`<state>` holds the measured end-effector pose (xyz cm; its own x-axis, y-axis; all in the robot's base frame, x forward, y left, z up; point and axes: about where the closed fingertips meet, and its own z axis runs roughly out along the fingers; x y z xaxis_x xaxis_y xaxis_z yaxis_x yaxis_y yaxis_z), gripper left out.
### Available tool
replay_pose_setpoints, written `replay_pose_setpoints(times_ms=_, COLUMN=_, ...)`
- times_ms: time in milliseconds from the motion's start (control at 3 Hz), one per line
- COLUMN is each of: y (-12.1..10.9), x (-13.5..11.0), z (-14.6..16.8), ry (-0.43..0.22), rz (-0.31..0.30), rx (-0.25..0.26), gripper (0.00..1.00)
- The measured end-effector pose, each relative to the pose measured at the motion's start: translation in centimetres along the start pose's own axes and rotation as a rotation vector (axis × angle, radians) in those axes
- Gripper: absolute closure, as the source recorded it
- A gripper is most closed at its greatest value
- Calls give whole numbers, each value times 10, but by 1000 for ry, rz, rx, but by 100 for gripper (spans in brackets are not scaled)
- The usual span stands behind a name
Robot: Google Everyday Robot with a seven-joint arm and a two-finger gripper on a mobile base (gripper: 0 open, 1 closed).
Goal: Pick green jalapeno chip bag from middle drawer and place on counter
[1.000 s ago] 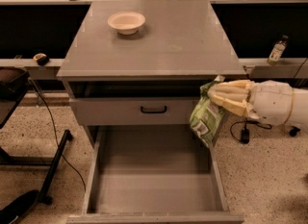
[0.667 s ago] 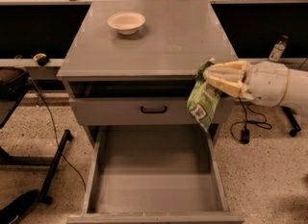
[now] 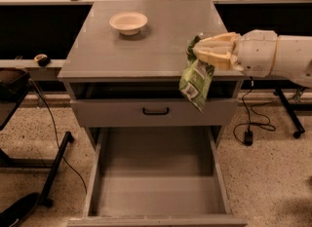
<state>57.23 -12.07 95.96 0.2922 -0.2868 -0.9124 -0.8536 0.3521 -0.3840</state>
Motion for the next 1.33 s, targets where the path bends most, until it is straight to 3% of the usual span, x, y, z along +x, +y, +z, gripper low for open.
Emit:
replay_pose_setpoints(times_ms=667, y=-40, x=0, z=45, ry=112, rz=-18, rx=-4, gripper=100)
replay_pose_setpoints(times_ms=1333, y=-63, x=20, z=68, ry=171, rz=12, rx=16, gripper=100)
